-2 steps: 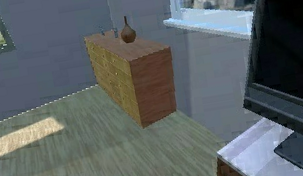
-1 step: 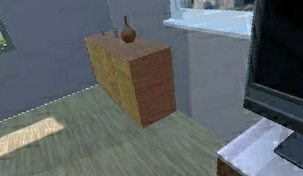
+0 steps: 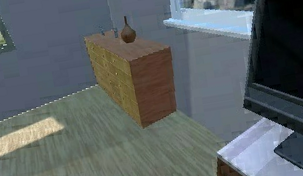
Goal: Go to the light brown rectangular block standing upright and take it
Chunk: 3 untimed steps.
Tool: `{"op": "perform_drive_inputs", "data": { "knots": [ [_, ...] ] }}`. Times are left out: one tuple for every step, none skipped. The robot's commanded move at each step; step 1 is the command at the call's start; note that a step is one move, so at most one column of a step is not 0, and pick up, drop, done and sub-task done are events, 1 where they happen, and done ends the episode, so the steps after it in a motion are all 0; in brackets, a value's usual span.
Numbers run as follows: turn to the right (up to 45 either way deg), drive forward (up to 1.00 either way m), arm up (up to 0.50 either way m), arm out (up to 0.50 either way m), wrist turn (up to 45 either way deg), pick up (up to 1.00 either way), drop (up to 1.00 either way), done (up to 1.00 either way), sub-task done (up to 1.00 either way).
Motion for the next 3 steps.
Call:
{"op": "perform_drive_inputs", "data": {
  "knots": [
    [0.0, 0.00, 0.00, 0.00, 12.0, 0.00, 0.00, 0.00, 0.00],
    [0.0, 0.00, -0.30, 0.00, 0.0, 0.00, 0.00, 0.00, 0.00],
    [0.0, 0.00, 0.00, 0.00, 0.0, 1.00, 0.00, 0.00, 0.00]
  ]
}}
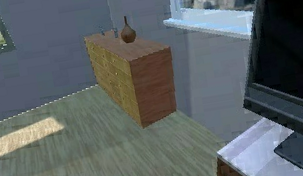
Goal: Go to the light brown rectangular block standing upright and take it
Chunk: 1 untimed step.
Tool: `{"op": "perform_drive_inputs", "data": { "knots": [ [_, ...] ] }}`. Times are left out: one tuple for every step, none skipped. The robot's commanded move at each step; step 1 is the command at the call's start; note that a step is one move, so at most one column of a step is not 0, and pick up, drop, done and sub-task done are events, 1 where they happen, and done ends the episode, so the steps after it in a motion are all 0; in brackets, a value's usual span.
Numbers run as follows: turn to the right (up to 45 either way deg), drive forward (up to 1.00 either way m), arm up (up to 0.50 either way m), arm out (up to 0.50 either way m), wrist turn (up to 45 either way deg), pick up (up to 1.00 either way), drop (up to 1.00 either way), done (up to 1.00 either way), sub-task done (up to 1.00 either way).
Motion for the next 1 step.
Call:
{"op": "perform_drive_inputs", "data": {
  "knots": [
    [0.0, 0.00, 0.10, 0.00, 0.0, 0.00, 0.00, 0.00, 0.00]
  ]
}}
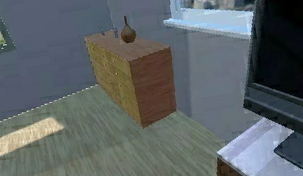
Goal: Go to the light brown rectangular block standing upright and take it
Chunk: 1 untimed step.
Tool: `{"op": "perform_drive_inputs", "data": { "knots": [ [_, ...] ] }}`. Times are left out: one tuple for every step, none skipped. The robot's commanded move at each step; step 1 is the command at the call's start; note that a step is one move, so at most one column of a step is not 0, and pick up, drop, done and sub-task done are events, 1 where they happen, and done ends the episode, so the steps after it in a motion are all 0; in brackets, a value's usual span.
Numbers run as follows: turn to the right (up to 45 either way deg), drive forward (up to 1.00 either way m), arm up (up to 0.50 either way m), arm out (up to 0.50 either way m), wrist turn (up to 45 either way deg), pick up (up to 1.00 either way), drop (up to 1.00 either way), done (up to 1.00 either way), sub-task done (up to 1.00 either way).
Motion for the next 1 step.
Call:
{"op": "perform_drive_inputs", "data": {
  "knots": [
    [0.0, 0.00, 0.00, 0.00, 0.0, 0.00, 0.00, 1.00, 0.00]
  ]
}}
